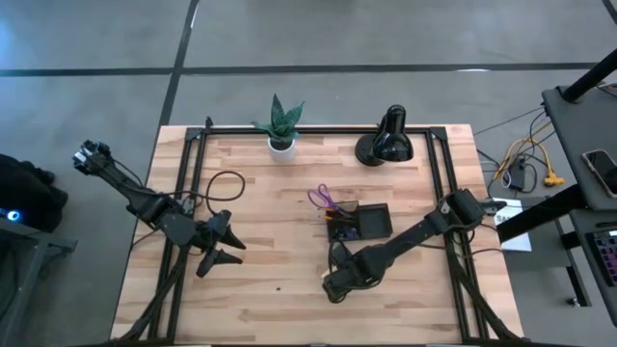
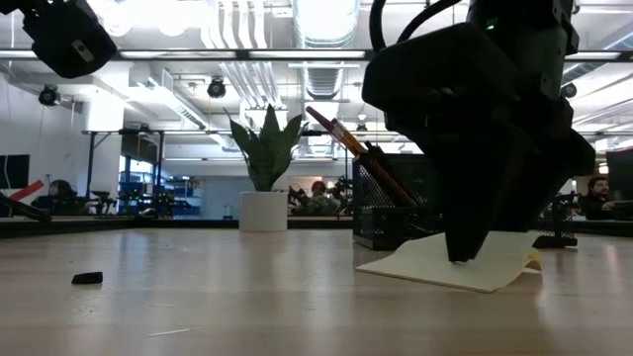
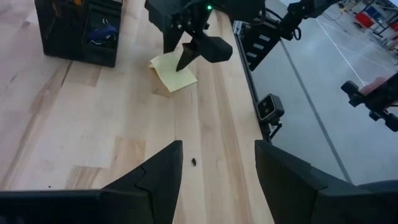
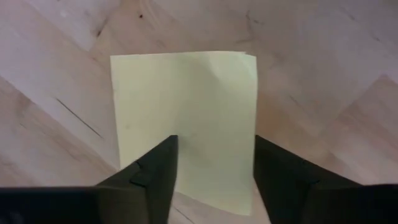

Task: Pick and place office supplies into organizer
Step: Put the yellow sticky note into the black desk organizer

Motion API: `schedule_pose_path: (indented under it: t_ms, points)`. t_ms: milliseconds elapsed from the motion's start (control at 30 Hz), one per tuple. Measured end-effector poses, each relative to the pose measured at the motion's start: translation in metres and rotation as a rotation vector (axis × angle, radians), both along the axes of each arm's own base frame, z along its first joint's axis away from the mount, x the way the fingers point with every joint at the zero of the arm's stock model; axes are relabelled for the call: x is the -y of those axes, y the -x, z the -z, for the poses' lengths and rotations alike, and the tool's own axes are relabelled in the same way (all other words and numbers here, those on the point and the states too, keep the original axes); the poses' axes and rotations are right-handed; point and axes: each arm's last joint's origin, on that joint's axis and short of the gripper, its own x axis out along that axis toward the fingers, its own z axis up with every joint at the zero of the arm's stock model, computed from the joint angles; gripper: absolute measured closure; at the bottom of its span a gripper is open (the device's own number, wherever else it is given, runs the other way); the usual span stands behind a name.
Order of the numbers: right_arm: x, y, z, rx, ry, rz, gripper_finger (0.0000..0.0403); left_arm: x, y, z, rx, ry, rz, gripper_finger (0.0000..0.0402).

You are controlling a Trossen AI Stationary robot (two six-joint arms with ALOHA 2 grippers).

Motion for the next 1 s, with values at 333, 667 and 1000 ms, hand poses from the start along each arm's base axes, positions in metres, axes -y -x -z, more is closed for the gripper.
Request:
schedule_pose_path:
  t_ms: [333,667,1000]
  points:
    - [0.0,-0.001,-0.002,0.004,0.005,-0.025,0.0385,0.0,0.0,0.0,0.001,0.0,0.001,0.022]
    - [-0.015,0.013,-0.077,0.092,0.187,0.501,0.0393,0.0,0.0,0.0,0.001,0.0,0.001,0.022]
    - [-0.012,0.061,-0.13,-0.033,0.311,0.688,0.0392,0.0,0.001,0.001,-0.001,-0.012,0.005,0.022]
